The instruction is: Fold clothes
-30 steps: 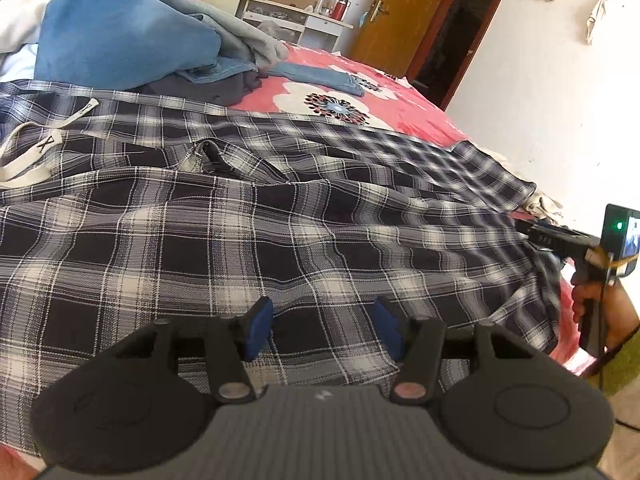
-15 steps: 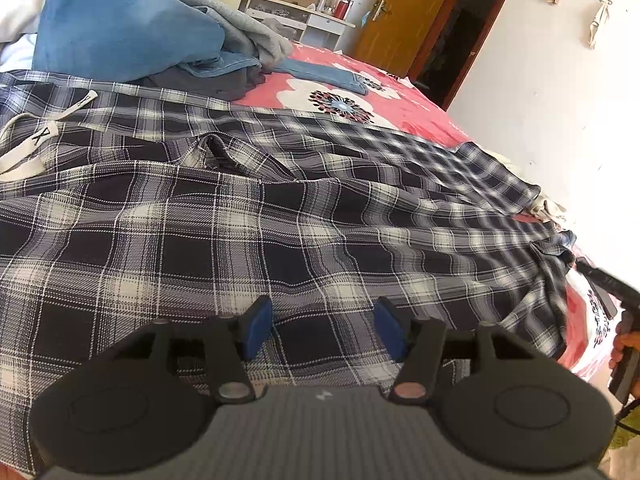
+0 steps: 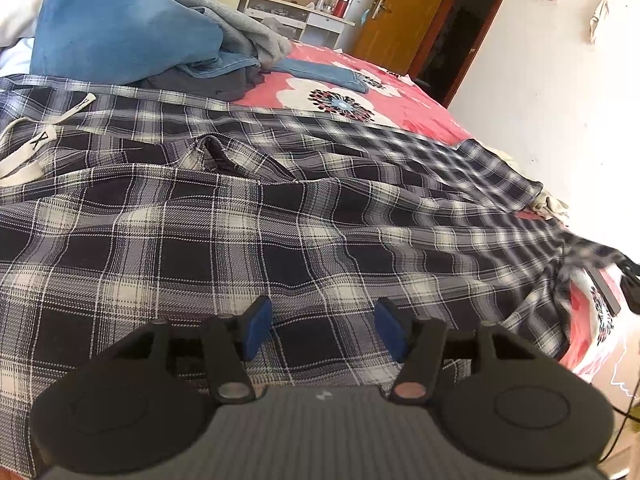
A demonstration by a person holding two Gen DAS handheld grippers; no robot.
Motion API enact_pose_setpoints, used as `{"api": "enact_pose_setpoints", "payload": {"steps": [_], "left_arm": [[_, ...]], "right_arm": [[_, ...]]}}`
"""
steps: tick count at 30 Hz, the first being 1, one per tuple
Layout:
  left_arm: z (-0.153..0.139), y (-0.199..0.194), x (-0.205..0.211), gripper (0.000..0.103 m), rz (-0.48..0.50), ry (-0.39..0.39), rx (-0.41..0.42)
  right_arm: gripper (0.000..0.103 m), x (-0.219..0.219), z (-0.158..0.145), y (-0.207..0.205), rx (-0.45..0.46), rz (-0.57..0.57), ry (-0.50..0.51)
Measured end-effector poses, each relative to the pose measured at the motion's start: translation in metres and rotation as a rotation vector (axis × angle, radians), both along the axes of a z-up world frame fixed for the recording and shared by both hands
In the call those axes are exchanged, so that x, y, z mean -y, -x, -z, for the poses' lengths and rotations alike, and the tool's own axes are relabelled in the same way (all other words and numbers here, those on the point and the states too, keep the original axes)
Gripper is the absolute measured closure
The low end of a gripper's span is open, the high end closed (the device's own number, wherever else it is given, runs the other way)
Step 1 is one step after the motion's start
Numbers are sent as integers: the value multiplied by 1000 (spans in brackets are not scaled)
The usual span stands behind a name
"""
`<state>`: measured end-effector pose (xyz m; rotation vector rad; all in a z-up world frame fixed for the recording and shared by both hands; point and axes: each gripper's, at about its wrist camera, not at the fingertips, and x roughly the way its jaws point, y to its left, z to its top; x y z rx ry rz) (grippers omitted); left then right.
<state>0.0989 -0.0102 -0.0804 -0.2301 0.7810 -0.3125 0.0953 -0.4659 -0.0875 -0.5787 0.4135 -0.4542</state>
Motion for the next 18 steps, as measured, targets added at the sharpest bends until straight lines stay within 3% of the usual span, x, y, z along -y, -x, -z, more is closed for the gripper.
{"api": "enact_pose_setpoints", "payload": {"steps": [3,7,11,12,14,16,18], "left_arm": [[1,0,-1,45,1,10,2],[1,0,-1,45,5,10,9],[1,-1,-3,45,8,15,10],[1,0,-4,45,4,20,9],[0,1,-5,45,-3,29,8],[-2,4,-7,45,-11,36,9],[-6,12,-11,45,-17,49,15]], "right_arm": [[97,10,19,10,-135,4,185],[98,31,69,16,-343,56,358],[98,52,78,30,-359,171,310],[98,56,70,35,-325,204,254],[96,61,42,47,-193,223,13],[95,66,17,59,-53,170,-313],[88,75,3,67,66,103,-702]]}}
